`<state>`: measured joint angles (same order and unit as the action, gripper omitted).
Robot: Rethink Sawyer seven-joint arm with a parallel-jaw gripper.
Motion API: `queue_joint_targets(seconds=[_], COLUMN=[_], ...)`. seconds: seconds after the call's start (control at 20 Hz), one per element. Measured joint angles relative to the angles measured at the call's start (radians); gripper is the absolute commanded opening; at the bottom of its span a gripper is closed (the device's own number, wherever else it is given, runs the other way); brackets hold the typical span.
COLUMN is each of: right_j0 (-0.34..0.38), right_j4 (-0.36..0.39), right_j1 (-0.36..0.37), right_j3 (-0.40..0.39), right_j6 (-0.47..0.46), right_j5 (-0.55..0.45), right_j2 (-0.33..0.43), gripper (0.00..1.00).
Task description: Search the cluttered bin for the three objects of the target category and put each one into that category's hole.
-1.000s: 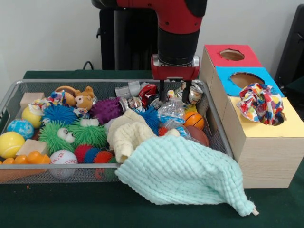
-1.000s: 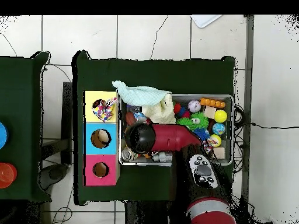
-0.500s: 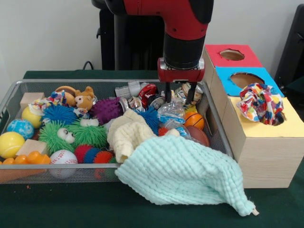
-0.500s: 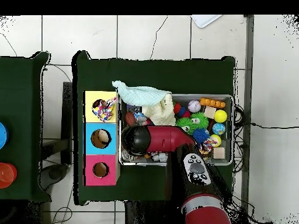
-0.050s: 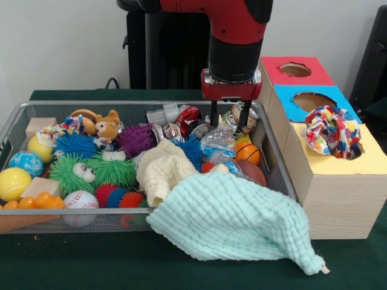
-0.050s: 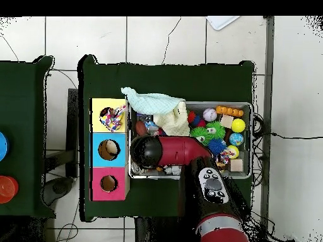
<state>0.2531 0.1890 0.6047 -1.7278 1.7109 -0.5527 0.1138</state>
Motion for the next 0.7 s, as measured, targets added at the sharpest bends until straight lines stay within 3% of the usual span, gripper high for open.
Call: queue_joint_targets(seconds=[0.7], right_j0=[-0.027], right_j4=[0.000], right_j1=[0.008], right_j3=[-0.149], right_j6=[0.000], right_j5=[0.001], right_j2=[0.000], gripper=[1.00])
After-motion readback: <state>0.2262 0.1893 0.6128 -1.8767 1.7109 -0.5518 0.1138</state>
